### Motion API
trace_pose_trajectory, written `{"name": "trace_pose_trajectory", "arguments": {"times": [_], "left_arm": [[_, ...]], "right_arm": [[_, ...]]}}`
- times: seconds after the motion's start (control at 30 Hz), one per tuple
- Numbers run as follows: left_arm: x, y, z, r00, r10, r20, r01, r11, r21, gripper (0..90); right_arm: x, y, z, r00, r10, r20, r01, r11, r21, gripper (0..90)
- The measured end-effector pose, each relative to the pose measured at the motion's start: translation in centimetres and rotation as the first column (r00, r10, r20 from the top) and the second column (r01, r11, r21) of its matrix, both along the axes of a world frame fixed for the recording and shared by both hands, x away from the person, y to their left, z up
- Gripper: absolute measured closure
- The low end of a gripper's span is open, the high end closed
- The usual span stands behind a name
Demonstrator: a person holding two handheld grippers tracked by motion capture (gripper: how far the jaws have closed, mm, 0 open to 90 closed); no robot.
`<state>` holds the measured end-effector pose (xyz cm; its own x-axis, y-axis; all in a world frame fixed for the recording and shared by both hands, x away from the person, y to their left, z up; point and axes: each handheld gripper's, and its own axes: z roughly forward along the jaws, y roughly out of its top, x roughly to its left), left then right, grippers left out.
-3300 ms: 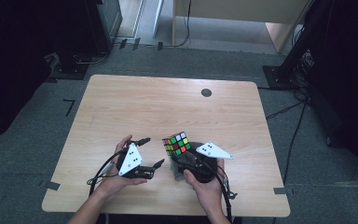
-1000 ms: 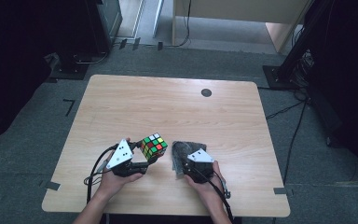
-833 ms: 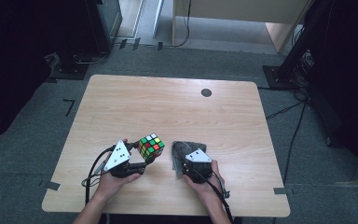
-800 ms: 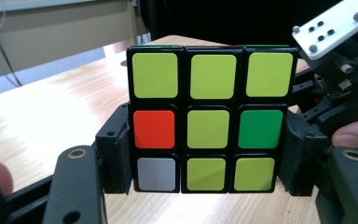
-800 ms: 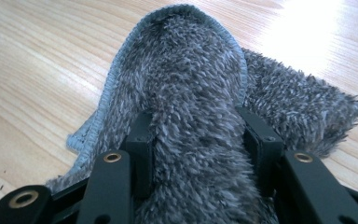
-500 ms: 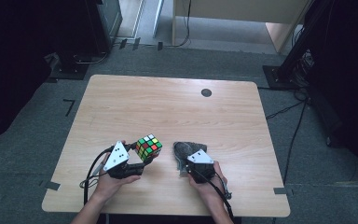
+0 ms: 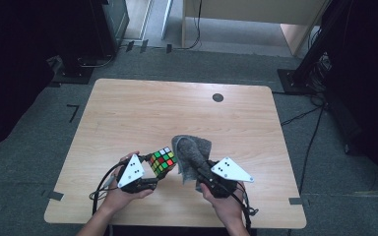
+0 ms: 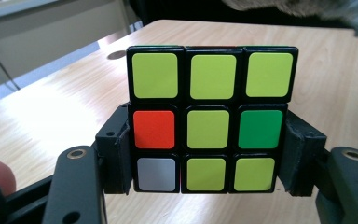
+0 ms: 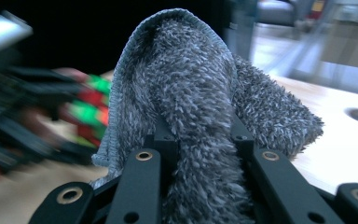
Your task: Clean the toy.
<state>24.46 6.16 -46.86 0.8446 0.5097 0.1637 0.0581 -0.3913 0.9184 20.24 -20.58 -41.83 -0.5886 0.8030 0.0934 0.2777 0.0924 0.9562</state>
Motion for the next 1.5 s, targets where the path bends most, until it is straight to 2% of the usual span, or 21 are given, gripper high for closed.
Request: {"name": "trace_pose_trajectory", "arguments": {"times": [0.03, 0.13, 0.2, 0.27, 0.37, 0.5, 0.63, 0.73, 0.83, 0.9, 1.0, 1.13, 1.27, 1.4, 1.5], "left_arm": [[-0.2, -0.3, 0.0, 1.0000, -0.006, 0.007, 0.006, 1.0000, 0.004, 34.4], [-0.6, -0.9, 0.0, 0.9997, -0.020, 0.011, 0.020, 0.9996, 0.017, 34.4], [-0.7, -1.0, 0.0, 0.9992, -0.039, 0.002, 0.039, 0.9992, 0.004, 34.3], [-0.8, -1.1, 0.0, 0.9982, -0.060, 0.001, 0.060, 0.9982, -0.009, 34.4], [-1.1, -1.4, -0.1, 0.9973, -0.068, 0.027, 0.068, 0.9977, -0.001, 34.3], [-1.1, -1.1, 0.0, 0.9967, -0.077, 0.027, 0.077, 0.9968, -0.021, 34.4], [-1.2, -1.1, 0.0, 0.9961, -0.081, 0.036, 0.082, 0.9965, -0.017, 34.4], [-1.3, -1.1, 0.0, 0.9956, -0.082, 0.045, 0.083, 0.9965, -0.012, 34.4], [-1.1, -1.0, 0.0, 0.9955, -0.088, 0.036, 0.089, 0.9955, -0.032, 34.4], [-1.0, -1.0, -0.1, 0.9960, -0.082, 0.036, 0.083, 0.9962, -0.027, 34.4], [-0.9, -1.1, -0.4, 0.9973, -0.066, 0.033, 0.066, 0.9978, -0.002, 34.4], [-1.1, -1.3, -0.4, 0.9967, -0.066, 0.046, 0.066, 0.9977, 0.012, 34.4], [-1.3, -1.6, -0.4, 0.9955, -0.073, 0.060, 0.072, 0.9971, 0.024, 34.4], [-1.6, -1.8, -0.2, 0.9945, -0.078, 0.070, 0.076, 0.9968, 0.025, 34.4], [-1.6, -1.7, -0.2, 0.9945, -0.079, 0.069, 0.078, 0.9967, 0.021, 34.4]], "right_arm": [[-0.2, 0.6, 0.3, 0.9992, 0.040, -0.007, -0.040, 0.999, 0.010, 72.9], [-0.7, 2.0, 0.5, 0.9935, 0.113, -0.014, -0.113, 0.993, 0.024, 72.9], [-0.8, 2.4, 0.5, 0.9907, 0.133, -0.027, -0.132, 0.990, 0.042, 72.9], [-0.6, 2.7, 0.4, 0.9907, 0.130, -0.039, -0.129, 0.991, 0.040, 72.8], [-0.3, 2.8, -0.1, 0.9873, 0.147, -0.062, -0.144, 0.989, 0.042, 72.8], [-0.1, 2.7, -0.4, 0.9889, 0.135, -0.063, -0.132, 0.990, 0.038, 72.5], [0.3, 2.1, -0.7, 0.9924, 0.101, -0.070, -0.100, 0.995, 0.023, 71.9], [1.1, 1.1, -1.2, 0.9919, 0.063, -0.110, -0.060, 0.998, 0.025, 71.6], [1.7, 0.2, -1.7, 0.9900, -0.003, -0.141, 0.004, 1.000, 0.005, 71.5], [2.0, -0.4, -1.9, 0.9863, -0.036, -0.161, 0.039, 0.999, 0.017, 71.6], [1.6, -0.6, -1.3, 0.9896, -0.015, -0.143, 0.024, 0.998, 0.061, 71.5], [0.4, 0.8, -0.1, 0.9959, 0.050, -0.075, -0.044, 0.996, 0.083, 71.5], [-0.5, 2.2, 0.3, 0.9924, 0.114, -0.047, -0.108, 0.988, 0.111, 71.5], [-0.5, 3.0, -0.3, 0.9889, 0.135, -0.063, -0.129, 0.988, 0.088, 71.6], [-0.3, 2.8, -0.6, 0.9895, 0.126, -0.070, -0.120, 0.989, 0.090, 71.6]]}}
